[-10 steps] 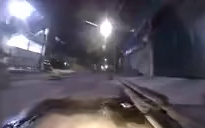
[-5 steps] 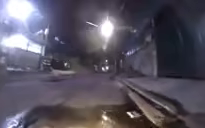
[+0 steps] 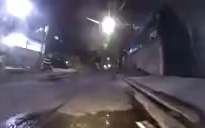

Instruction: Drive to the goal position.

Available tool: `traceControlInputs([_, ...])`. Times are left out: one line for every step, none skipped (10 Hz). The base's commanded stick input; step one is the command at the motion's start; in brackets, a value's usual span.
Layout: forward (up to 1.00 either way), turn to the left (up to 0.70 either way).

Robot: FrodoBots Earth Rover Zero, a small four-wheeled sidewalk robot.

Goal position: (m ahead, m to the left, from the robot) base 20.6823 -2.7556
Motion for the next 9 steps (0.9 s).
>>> traceControlInputs([0.7, 0.0])
traceControlInputs([0.7, 0.0])
traceControlInputs([0.7, 0.0])
traceControlInputs([0.7, 0.0])
traceControlInputs([0.7, 0.0])
traceControlInputs([0.7, 0.0])
traceControlInputs([0.7, 0.0])
traceControlInputs([0.7, 0.0])
traceControlInputs([0.7, 0.0])
